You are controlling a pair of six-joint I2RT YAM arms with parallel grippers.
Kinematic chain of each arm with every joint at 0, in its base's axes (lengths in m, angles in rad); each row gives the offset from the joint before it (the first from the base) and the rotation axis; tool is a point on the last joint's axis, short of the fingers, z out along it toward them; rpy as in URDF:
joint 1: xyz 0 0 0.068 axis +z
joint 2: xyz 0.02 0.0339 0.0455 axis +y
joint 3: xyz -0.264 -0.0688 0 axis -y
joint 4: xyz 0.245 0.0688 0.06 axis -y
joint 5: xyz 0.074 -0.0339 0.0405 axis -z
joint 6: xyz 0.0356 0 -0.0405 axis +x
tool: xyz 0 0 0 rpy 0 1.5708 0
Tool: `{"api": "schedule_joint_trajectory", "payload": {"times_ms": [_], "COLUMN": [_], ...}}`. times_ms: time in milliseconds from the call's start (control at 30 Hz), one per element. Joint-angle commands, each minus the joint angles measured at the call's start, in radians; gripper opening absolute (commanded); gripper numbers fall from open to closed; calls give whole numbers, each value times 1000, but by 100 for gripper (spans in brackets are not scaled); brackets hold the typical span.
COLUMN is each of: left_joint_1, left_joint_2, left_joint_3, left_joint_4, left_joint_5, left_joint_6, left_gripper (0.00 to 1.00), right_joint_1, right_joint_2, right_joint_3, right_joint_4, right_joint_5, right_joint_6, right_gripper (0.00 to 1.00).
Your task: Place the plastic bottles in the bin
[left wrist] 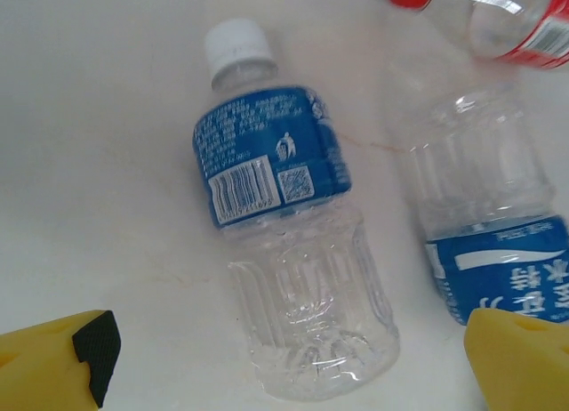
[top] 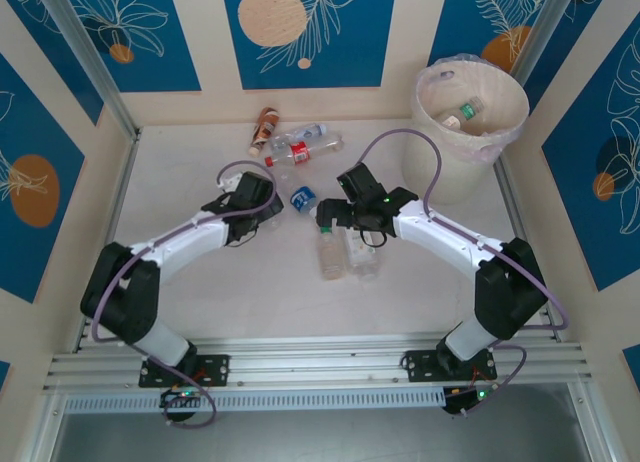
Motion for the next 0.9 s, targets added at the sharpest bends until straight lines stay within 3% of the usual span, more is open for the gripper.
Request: {"api": "schedule_joint_trajectory", "payload": {"times_ms": [0, 100, 333, 600, 867], "left_joint_1": [12, 13, 13, 12, 13], "left_joint_2": [72, 132, 202, 248, 149], "left_joint_3": [61, 93, 104, 68, -47], "left_joint_4": [-130, -133, -66, 53, 188], "left_joint_5": [77, 120, 95, 124, 164], "left_joint_6": [-125, -169, -177, -136, 74], "left_gripper": [100, 100, 97, 67, 56], "right_joint_1": [5, 3, 2, 1, -14], "right_joint_2": [-35, -52, -77, -110, -184], "right_joint_3": [14, -3, -30, -52, -110], "right_joint_4": [18, 31, 35, 43, 112], "right_joint_5": [46, 55, 65, 97, 90], "right_joint_6": [25, 28, 34, 33, 23], "right_gripper": [100, 100, 100, 100, 100]}}
